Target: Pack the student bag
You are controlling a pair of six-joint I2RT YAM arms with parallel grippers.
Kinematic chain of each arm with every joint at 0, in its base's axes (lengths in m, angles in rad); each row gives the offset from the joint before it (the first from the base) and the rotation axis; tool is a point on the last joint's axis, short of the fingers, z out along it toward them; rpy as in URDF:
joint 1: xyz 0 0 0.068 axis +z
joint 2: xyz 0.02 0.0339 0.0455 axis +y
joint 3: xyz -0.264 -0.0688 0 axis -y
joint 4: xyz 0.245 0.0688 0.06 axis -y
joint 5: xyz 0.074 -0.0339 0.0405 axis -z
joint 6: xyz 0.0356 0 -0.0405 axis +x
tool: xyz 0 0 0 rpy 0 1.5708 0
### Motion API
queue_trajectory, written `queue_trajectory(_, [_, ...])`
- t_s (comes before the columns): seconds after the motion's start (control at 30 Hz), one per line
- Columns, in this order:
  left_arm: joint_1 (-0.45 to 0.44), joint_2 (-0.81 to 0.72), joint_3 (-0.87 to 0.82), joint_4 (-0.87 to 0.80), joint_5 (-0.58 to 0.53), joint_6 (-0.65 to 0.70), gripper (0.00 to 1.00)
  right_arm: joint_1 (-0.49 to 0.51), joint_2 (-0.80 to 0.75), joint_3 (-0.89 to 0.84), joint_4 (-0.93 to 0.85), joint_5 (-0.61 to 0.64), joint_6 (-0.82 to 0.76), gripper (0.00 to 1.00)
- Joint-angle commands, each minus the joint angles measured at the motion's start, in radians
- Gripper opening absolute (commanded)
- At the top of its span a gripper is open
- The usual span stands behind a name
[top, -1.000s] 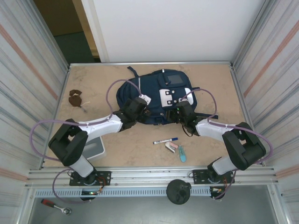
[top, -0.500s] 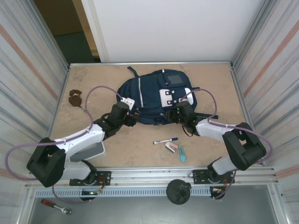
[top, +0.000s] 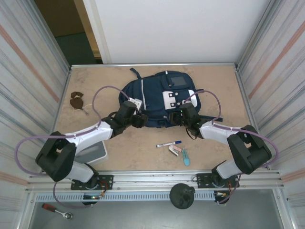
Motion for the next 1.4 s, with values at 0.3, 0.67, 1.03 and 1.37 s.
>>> queue_trajectory(0.3, [0.002,0.103,0.076,-0.025,-0.138,0.008,0.62,0.001,0.021,0.005,-0.015,0.002,-0.004,0.68])
queue_trajectory(0.67, [0.012,0.086,0.039,-0.010,-0.036,0.004,0.34,-0.002,0.027,0.017,-0.021,0.004,-0.007,0.68])
queue_trajectory(1.03, [0.028,0.022,-0.039,0.036,0.057,-0.023,0.23,-0.003,0.021,0.015,-0.026,0.016,-0.009,0.69])
queue_trajectory(1.37, [0.083,0.044,-0.033,0.082,0.142,-0.001,0.11,-0.002,0.009,0.019,-0.044,0.016,-0.007,0.69])
